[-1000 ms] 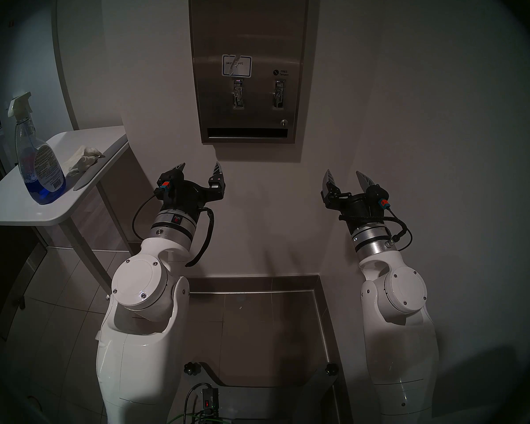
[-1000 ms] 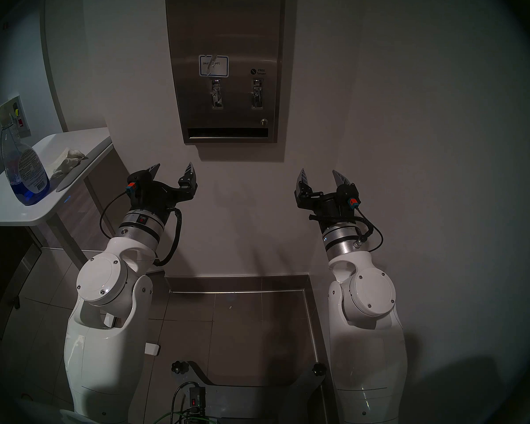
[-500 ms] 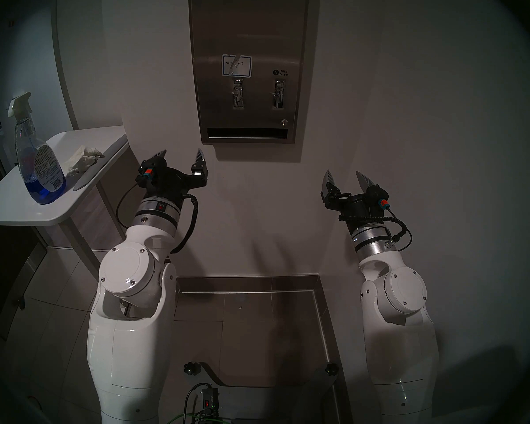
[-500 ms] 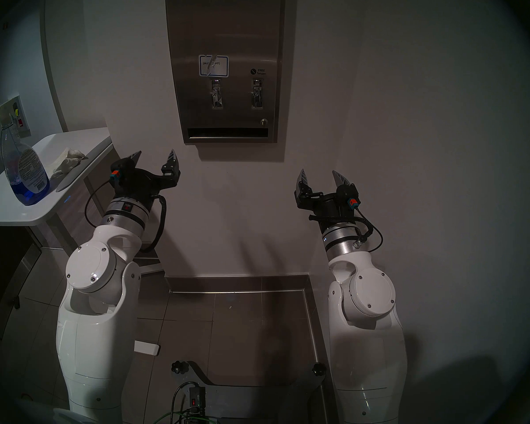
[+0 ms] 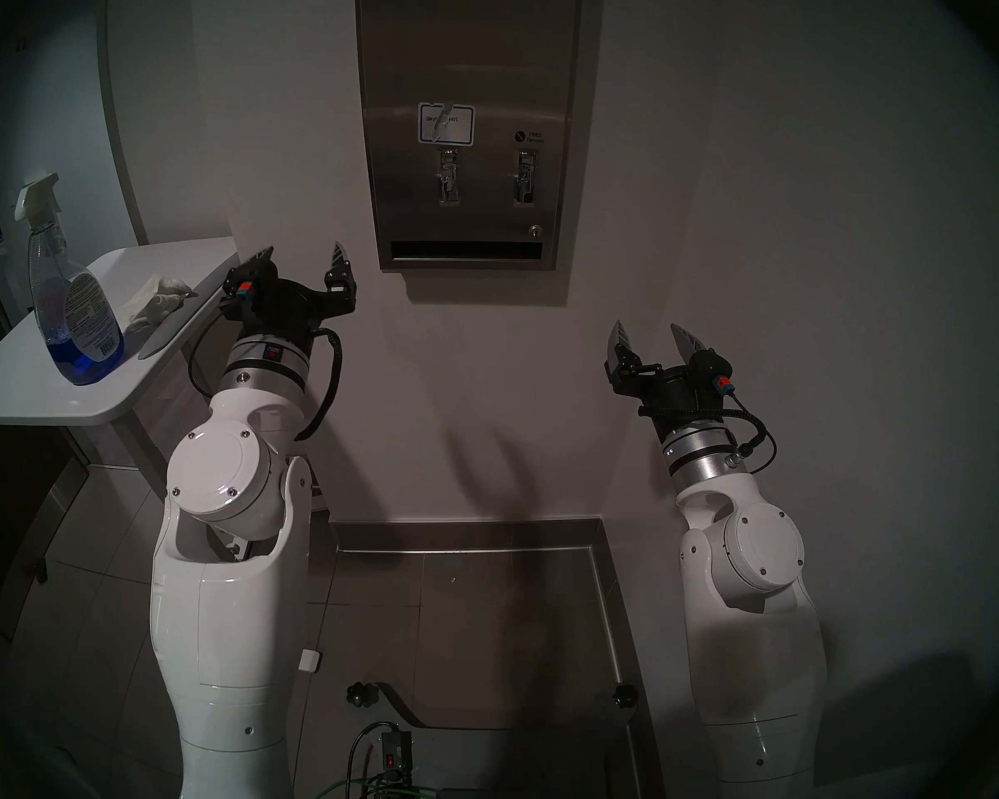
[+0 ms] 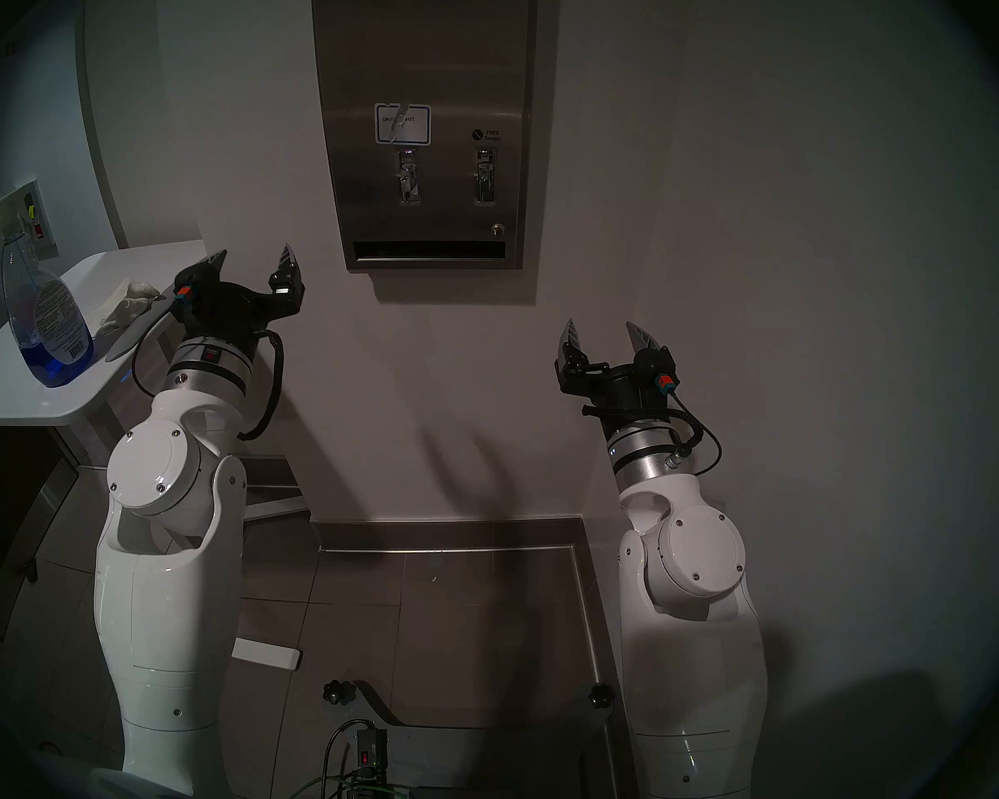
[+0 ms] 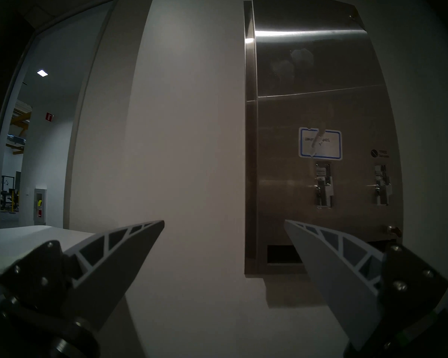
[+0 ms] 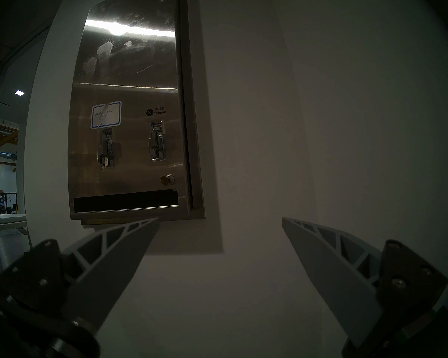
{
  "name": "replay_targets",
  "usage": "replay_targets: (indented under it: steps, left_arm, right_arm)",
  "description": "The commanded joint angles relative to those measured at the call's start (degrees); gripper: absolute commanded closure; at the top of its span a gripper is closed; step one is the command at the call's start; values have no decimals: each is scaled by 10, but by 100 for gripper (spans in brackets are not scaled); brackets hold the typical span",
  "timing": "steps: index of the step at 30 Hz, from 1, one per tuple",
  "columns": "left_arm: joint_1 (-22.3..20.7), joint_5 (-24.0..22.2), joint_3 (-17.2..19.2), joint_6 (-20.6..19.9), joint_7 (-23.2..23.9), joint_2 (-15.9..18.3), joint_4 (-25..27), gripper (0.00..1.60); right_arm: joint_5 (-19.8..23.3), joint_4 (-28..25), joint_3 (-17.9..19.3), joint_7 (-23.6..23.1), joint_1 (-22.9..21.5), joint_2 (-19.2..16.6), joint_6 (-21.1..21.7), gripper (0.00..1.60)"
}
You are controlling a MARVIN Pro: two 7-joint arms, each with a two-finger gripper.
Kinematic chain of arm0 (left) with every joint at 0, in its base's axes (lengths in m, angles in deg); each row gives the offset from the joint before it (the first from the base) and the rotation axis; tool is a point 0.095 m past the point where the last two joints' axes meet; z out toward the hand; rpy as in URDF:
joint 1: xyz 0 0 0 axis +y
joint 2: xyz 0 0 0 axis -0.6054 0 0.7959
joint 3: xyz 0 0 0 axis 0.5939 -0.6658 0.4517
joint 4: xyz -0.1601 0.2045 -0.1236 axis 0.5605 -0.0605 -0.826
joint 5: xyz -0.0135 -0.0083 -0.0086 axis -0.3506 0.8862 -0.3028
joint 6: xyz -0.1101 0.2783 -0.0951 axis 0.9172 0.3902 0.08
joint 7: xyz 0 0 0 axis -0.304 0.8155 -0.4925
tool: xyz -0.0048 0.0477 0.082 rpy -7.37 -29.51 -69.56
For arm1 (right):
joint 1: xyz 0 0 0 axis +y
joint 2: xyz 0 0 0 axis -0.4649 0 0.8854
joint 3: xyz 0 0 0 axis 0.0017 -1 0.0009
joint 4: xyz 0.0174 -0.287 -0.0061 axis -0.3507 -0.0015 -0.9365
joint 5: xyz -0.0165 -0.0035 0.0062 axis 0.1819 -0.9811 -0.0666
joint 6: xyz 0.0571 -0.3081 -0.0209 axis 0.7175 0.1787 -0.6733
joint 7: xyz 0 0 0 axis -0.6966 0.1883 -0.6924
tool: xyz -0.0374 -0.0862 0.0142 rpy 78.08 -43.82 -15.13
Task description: Pick up the cleaner bottle and spray the cleaner onto the surface
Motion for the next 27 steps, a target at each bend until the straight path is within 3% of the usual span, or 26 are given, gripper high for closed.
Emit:
replay_targets:
  steps: [1, 18, 27]
  left_arm:
    - [-57, 2, 22, 19, -7, 12, 9, 0]
    - [-111, 38, 86, 13, -15, 75, 1, 0]
    - [-104, 0, 138, -53, 48, 116, 33, 0]
  right_arm:
    - [1, -19, -1, 0, -10, -1, -4, 0]
    - [1, -19, -1, 0, -10, -1, -4, 0]
    - [1, -19, -1, 0, -10, -1, -4, 0]
